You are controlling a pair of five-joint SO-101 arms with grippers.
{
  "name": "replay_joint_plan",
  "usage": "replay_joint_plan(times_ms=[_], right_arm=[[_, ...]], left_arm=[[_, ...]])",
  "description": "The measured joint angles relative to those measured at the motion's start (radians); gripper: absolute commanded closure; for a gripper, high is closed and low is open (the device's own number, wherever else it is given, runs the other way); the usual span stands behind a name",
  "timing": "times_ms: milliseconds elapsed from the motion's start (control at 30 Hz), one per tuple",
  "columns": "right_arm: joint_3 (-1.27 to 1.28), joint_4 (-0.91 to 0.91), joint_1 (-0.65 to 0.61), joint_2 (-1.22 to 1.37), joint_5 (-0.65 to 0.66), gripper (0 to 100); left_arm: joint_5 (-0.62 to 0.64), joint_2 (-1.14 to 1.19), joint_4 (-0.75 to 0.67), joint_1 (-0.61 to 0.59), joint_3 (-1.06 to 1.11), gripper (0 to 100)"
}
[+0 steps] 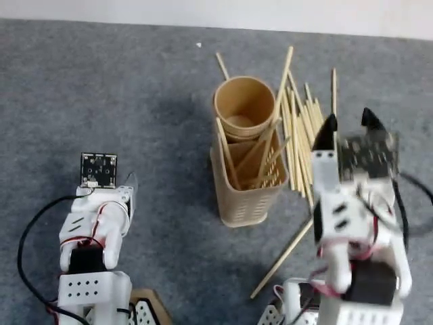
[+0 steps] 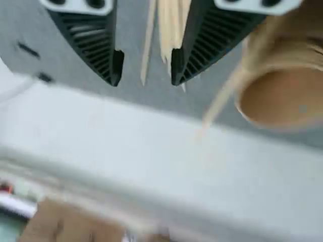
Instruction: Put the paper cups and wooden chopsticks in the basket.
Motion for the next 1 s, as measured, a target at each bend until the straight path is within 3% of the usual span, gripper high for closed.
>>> replay_joint_plan(times_ms=[200,333,567,833,1000], right_arm=[[0.002,-0.006,0.123,0.338,0.158,82.8],[0.002,-0.117,0.147,0.632,0.198,82.8],[-0.121,-0.328,0.152,1.135,0.199,82.8],[-0.397,-0.348,0.157,1.576,0.147,82.8],[-0.482,-0.353,0.16,1.686,0.143,84.8]], left_arm=[[0.0,0.0,0.0,0.0,0.0,80],[0.0,0.0,0.0,0.0,0.0,80],[0.0,0.0,0.0,0.0,0.0,80],[0.0,0.0,0.0,0.0,0.0,80],[0.0,0.0,0.0,0.0,0.0,80]])
